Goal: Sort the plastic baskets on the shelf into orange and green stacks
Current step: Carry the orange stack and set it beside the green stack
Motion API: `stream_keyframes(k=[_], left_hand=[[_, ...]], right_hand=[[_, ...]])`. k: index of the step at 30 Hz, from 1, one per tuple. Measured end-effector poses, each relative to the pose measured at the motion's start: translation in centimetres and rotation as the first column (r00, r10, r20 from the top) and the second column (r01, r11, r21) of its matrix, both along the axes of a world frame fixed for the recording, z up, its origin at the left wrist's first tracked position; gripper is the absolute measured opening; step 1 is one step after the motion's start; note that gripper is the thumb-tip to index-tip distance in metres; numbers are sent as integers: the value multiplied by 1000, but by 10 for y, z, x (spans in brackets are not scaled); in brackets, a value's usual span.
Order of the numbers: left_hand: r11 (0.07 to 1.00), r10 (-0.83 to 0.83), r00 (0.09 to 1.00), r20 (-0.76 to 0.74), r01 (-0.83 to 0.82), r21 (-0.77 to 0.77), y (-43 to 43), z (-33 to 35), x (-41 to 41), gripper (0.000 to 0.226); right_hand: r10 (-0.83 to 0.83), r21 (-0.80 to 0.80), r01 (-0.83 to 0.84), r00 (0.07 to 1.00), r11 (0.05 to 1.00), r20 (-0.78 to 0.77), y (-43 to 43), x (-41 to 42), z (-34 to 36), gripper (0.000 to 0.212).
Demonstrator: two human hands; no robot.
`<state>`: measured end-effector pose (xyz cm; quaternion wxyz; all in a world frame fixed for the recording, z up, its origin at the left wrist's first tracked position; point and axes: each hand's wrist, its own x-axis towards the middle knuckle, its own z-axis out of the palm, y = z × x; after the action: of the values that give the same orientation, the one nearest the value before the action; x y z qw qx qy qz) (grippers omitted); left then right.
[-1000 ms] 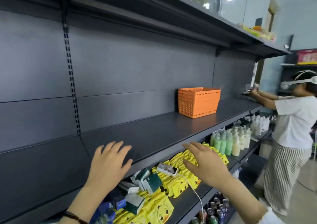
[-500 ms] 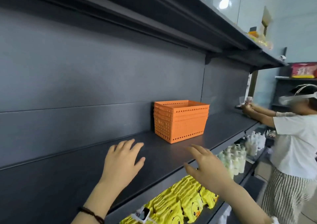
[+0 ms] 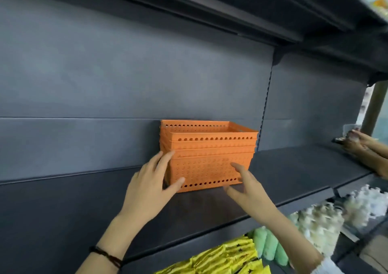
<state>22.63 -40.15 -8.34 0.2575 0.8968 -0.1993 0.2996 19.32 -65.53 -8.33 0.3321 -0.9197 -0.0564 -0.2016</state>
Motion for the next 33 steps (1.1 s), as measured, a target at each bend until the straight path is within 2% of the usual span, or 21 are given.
stream_keyframes(k=[3,5,7,9,12,16,20,24,27,30,33], left_hand=[[962,-54,994,-96,26,-270,-38,-3,13,79],[919,-66,992,-108,18,-393,-52,-10,20,83],[866,-108,985,-132,28,-499,-62,-15,22,87],[801,-190,969,-156,62,-595,-70,-18,22,93],[814,-170,965,-198,25,-580,-76,-19,20,102],[814,-47,979,-199,-78,-576,-73,-18,22,107],[755,53,988,-146,-135,-642,-69,-18,21,95],[719,119,983,-139,-182,-671,-62,-18,24,93],[691,21,987,-162,-131,-711,-60,-22,30,106],[702,-174,947,-271,-74,-709,-64,-22,26,99],[705,-172,933,-316,-108,-701,-65,-24,16,89]], right_hand=[[-128,134,106,976,985,173,-44,42,4,73],[-175,252,120,962,960,208,-62,67,2,84],[-17,443,-31,994,896,103,-67,81,-6,95],[170,558,-150,985,816,16,-67,88,-19,101],[238,617,-162,970,770,-42,-73,95,-30,102],[234,687,-159,972,709,-16,-81,98,-31,96],[122,702,-95,993,706,11,-84,100,-35,109],[79,671,-114,993,733,83,-85,99,-33,117],[172,690,-238,971,683,164,-85,96,-34,121],[297,704,-348,934,618,201,-87,95,-31,98],[307,702,-356,930,617,201,-89,91,-30,87]])
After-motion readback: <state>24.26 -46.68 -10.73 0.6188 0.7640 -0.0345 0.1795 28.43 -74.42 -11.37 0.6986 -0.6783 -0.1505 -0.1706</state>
